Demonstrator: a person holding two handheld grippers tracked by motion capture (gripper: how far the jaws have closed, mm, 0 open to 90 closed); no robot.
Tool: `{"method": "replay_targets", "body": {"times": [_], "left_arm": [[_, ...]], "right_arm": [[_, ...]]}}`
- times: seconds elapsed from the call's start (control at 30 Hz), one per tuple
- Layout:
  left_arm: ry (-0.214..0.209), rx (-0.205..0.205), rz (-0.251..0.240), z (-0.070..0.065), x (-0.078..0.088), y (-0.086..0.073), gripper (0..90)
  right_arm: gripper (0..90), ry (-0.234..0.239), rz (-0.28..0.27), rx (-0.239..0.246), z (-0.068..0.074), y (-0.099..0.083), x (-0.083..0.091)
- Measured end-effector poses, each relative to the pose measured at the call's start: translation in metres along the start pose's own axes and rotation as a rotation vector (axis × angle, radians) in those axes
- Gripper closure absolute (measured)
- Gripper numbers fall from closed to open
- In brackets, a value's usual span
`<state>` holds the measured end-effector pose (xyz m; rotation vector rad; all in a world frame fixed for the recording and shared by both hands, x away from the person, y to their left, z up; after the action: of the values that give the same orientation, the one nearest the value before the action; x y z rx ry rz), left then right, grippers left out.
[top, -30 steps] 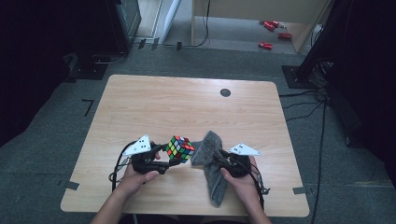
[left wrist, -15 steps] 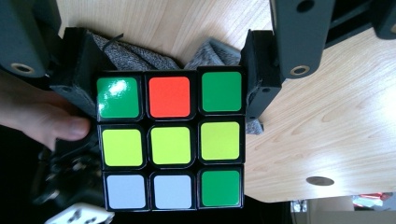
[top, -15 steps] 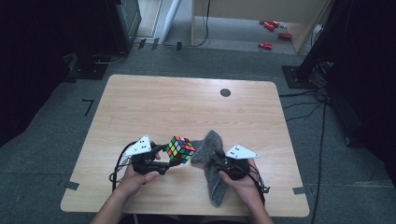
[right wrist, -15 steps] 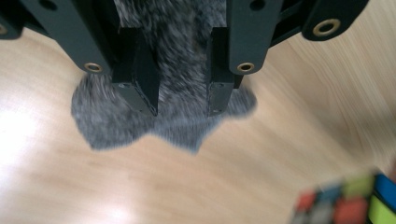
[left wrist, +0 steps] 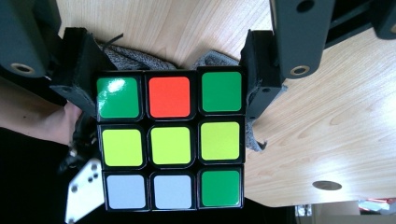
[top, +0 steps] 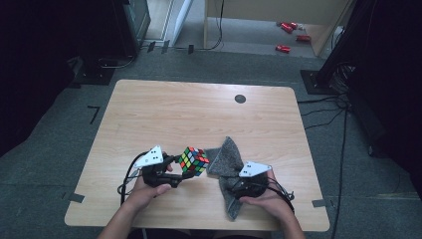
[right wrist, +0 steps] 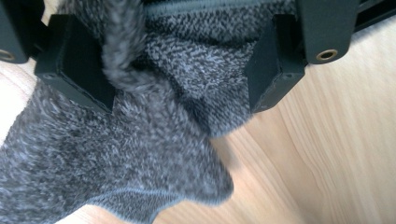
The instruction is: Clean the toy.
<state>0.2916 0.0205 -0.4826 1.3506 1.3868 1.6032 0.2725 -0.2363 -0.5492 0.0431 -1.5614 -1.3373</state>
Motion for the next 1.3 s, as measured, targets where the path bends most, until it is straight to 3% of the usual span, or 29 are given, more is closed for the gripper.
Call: {"method": "replay_targets", "body": {"times": [0.1,0.17,0.2,0.27,0.43,0.53,0.57,0.6,0.7,0.73,0.8,0.93,1.07,1.13,1.23,1.3], "left_arm": [[-0.001,-0.002,0.0,-0.001,0.0,0.0,34.8],[-0.002,-0.001,-0.003,-0.002,0.0,0.001,34.8],[-0.003,-0.002,-0.004,-0.002,0.0,0.001,34.8],[-0.004,-0.003,-0.005,-0.002,0.001,0.001,34.8],[-0.008,0.003,-0.009,-0.002,0.0,0.001,34.9],[-0.002,0.005,-0.025,-0.002,0.0,0.003,34.8],[-0.009,0.011,-0.035,-0.002,0.001,0.004,34.9],[-0.019,0.018,-0.045,-0.002,0.001,0.004,34.9],[-0.045,0.014,-0.048,-0.005,0.0,0.005,34.8],[-0.051,0.012,-0.047,-0.006,0.0,0.005,34.9],[-0.063,0.018,-0.059,-0.007,0.0,0.006,34.8],[-0.083,0.033,-0.075,-0.009,0.0,0.008,34.8],[-0.088,0.032,-0.075,-0.009,0.0,0.008,34.8],[-0.086,0.037,-0.083,-0.008,0.001,0.008,34.8],[-0.083,0.035,-0.072,-0.007,0.001,0.007,34.8],[-0.079,0.033,-0.065,-0.007,-0.001,0.006,34.9]], "right_arm": [[29.4,-0.042,0.013,0.044,0.003,-0.002,-0.002],[43.7,-0.049,0.022,0.039,0.003,-0.001,-0.001],[54.9,-0.071,0.02,0.035,0.001,-0.001,0.001],[68.2,-0.097,0.018,0.027,-0.004,-0.001,0.004],[80.2,-0.106,0.032,-0.027,-0.009,0.003,0.004],[81.4,-0.128,-0.019,-0.07,-0.006,0.011,0.006],[81.3,-0.107,-0.072,-0.088,-0.003,0.016,0.009],[81.3,-0.056,-0.14,-0.094,0.004,0.023,0.012],[80.9,0.071,-0.316,-0.024,0.03,0.042,0.024],[80.9,0.093,-0.362,0.001,0.038,0.047,0.028],[80.9,0.13,-0.413,-0.001,0.048,0.054,0.033],[80.9,0.196,-0.402,-0.021,0.06,0.052,0.024],[80.7,0.2,-0.343,0.045,0.074,0.048,0.013],[80.5,0.19,-0.362,0.041,0.072,0.051,0.018],[80.4,0.195,-0.439,-0.02,0.061,0.057,0.032],[80.3,0.182,-0.451,-0.028,0.058,0.057,0.035]]}}
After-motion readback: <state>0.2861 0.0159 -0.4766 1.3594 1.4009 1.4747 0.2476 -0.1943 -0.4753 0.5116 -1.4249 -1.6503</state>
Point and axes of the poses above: each handheld gripper's, and its own axes: x roughly backward along the jaws, y roughly out of its top, z roughly to its left, the point moved 5 cm from there along -x, roughly forward along the jaws, and after that the axes turned 11 degrees about -x, right-handed, at the moved point
